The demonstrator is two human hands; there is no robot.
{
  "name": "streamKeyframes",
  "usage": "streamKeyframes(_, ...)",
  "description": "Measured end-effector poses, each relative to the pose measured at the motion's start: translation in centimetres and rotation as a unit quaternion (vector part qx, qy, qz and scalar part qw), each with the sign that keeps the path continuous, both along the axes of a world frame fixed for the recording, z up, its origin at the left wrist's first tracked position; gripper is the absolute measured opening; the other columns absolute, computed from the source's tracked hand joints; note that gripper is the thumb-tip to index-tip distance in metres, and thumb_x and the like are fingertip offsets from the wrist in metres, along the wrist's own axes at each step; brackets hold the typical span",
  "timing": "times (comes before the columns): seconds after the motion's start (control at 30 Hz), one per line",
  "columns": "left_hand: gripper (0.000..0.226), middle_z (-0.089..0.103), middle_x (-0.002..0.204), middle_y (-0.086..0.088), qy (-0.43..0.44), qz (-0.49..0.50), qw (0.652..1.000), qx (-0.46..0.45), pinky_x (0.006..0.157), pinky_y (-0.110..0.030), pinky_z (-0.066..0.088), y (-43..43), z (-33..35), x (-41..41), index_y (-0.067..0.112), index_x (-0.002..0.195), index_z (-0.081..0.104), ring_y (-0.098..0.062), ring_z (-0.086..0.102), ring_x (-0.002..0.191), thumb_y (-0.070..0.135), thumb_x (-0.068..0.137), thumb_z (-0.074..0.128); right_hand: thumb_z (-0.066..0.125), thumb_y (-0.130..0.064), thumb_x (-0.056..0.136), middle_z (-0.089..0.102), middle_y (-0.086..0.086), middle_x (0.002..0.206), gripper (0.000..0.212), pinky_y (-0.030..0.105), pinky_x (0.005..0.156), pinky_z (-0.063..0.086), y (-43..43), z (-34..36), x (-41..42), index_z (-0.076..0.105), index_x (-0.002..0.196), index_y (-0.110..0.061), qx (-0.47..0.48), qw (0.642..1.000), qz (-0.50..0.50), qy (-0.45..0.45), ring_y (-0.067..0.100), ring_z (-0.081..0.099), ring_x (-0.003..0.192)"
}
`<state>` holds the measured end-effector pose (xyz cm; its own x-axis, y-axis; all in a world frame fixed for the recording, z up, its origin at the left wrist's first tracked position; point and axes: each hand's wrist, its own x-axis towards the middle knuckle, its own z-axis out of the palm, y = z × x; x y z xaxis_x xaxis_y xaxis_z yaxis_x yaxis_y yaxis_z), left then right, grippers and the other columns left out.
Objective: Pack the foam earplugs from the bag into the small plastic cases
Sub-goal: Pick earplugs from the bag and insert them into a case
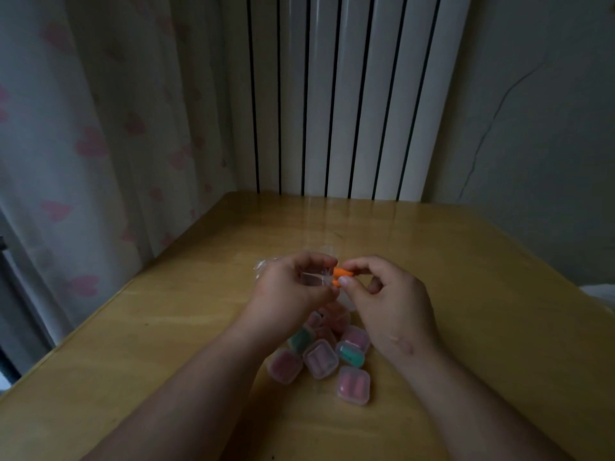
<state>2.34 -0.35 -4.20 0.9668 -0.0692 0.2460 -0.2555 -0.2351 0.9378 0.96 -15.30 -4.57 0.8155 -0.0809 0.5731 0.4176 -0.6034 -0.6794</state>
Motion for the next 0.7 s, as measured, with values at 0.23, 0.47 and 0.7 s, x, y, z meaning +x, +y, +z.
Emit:
streamKeyframes(0.23,0.037,0.072,0.098,0.001,0.026,-0.013,0.998,-0.051,0.073,-0.022,0.057,0.2,0.1,0.0,0.027,0.097,0.071,-0.009,0.069,0.084,-0.002,0.075,0.079,0.067,-0.033,0.086,0.051,-0.008,0.095,0.019,0.035,0.075,0.053,0.4,-0.9,0.6,0.076,0.102,-0.026,-0.06,0.994,-0.075,-0.047,0.017,0.056,0.094)
streamKeyframes(0.47,0.041,0.072,0.096,0.007,0.021,-0.007,0.999,-0.031,0.07,-0.02,0.054,0.1,-0.1,0.1,0.033,0.092,0.071,-0.003,0.066,0.081,-0.003,0.074,0.079,0.078,-0.025,0.078,0.055,-0.018,0.09,0.02,0.006,0.062,0.036,0.1,-0.5,0.6,0.065,0.089,-0.034,0.053,0.996,-0.054,0.036,-0.003,0.049,0.073)
streamKeyframes(0.7,0.052,0.073,0.098,0.0,0.006,-0.032,0.997,-0.065,0.075,-0.026,0.057,0.4,-0.3,0.1,0.034,0.104,0.069,-0.015,0.071,0.091,-0.009,0.074,0.076,0.07,-0.02,0.087,0.074,0.002,0.079,0.01,0.025,0.058,0.052,0.3,0.5,0.3,0.062,0.095,-0.02,0.224,0.955,0.048,0.19,0.011,0.069,0.066)
